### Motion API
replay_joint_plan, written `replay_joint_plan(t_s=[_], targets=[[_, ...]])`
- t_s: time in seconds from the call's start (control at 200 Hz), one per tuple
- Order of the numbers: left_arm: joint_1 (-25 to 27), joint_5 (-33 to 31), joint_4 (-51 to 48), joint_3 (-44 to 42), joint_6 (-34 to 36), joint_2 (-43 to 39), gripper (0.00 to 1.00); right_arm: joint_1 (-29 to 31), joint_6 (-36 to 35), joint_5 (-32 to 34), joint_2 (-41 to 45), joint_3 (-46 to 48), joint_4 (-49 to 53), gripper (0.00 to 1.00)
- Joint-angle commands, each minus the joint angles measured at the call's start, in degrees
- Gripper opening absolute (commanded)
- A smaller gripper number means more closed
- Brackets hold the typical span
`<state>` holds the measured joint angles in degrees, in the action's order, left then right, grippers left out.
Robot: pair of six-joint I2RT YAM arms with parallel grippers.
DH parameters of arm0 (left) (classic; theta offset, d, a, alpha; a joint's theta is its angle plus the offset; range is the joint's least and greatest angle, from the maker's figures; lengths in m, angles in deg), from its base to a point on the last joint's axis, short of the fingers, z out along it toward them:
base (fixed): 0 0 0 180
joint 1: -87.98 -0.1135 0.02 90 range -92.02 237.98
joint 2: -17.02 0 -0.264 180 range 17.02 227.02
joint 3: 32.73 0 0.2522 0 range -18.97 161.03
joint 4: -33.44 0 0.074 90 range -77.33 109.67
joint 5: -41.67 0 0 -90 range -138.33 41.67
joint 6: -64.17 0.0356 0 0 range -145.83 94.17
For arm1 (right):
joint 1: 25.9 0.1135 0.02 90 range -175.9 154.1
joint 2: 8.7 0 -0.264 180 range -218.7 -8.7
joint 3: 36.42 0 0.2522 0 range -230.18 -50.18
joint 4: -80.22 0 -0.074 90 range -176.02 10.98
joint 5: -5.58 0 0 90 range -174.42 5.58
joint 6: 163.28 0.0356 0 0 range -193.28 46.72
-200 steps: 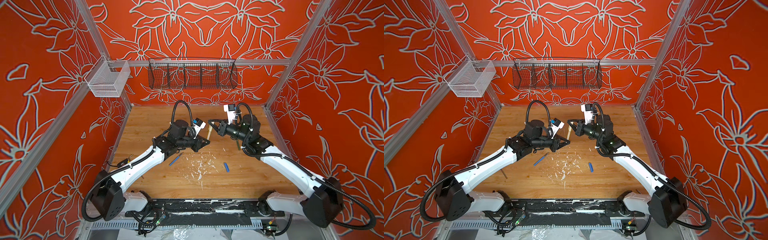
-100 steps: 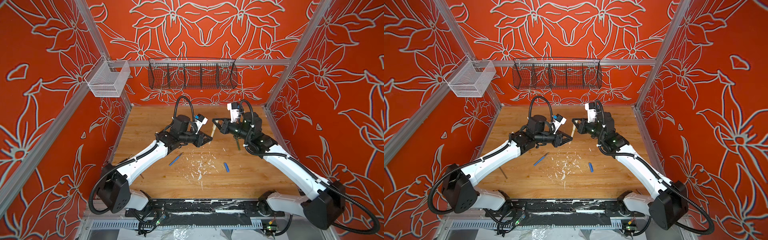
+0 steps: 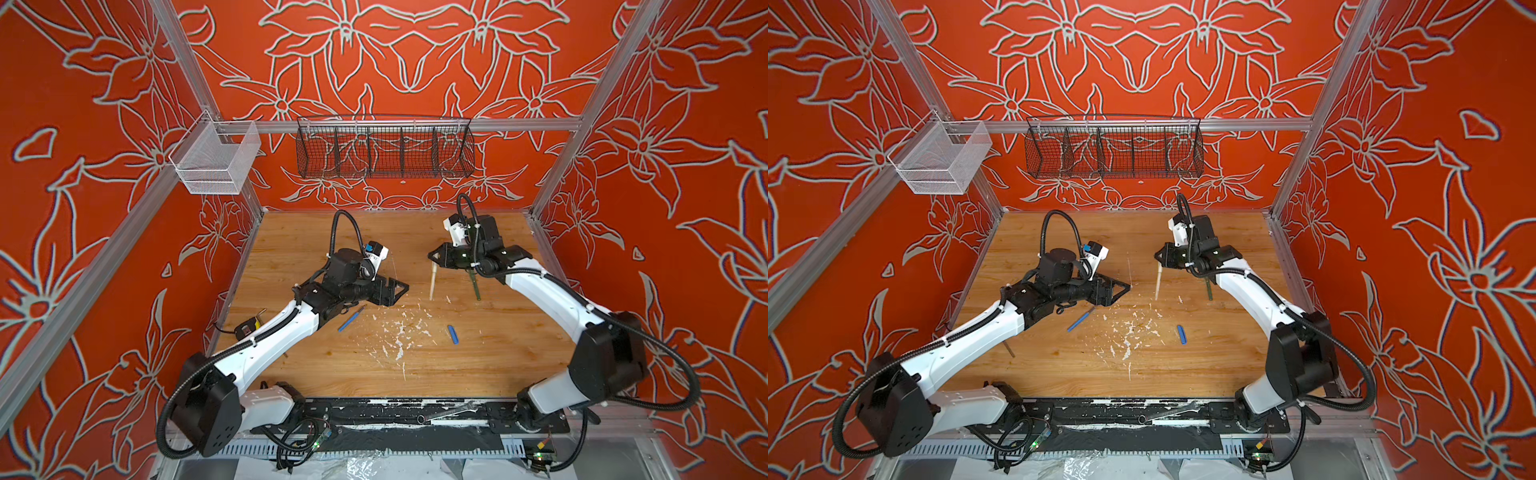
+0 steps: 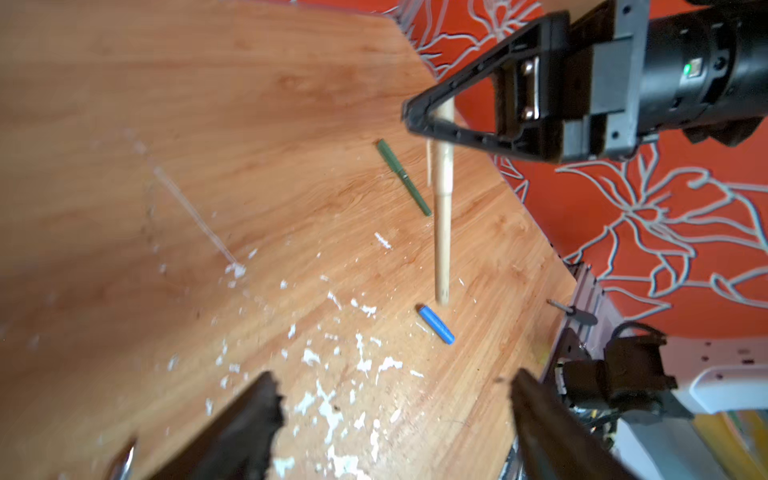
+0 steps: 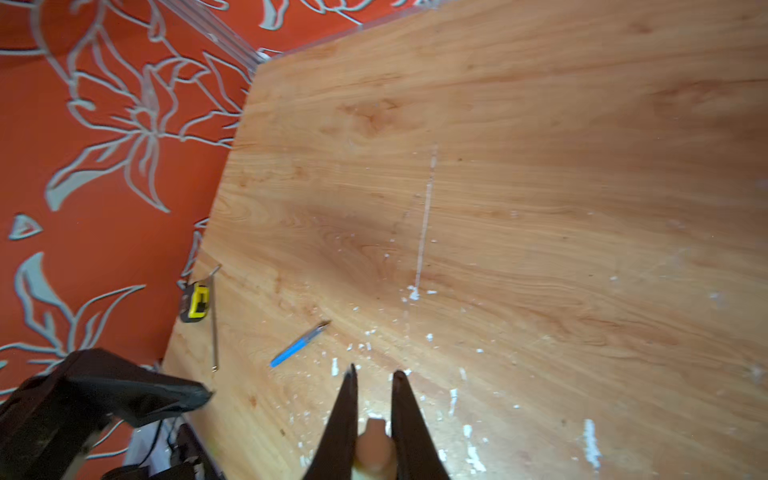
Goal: Insert the pens into the pen caps
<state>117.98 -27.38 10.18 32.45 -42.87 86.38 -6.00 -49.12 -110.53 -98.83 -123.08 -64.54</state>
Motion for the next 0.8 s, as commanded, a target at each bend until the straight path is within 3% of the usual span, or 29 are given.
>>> replay_joint_plan(t_s=[0.0, 0.345, 0.565, 0.791], targets=[[0.0, -8.6, -8.1, -2.0, -0.4, -4.6, 0.98, -2.0, -7.6, 1.6, -7.0, -4.2, 11.2, 0.0], [0.0, -16.3, -10.9, -12.5, -5.3, -16.3, 0.97, -4.2, -10.9, 2.3, -19.9, -7.2, 11.5, 0.0], [0.0, -18.7, -12.2, -12.7, -5.2, -16.6, 0.97, -4.6, -11.5, 4.4, -24.6, -8.9, 11.1, 0.0], [-0.1, -18.9, -12.5, -12.7, -5.1, -15.9, 0.97, -4.7, -12.2, 8.7, -28.8, -12.6, 12.2, 0.1]])
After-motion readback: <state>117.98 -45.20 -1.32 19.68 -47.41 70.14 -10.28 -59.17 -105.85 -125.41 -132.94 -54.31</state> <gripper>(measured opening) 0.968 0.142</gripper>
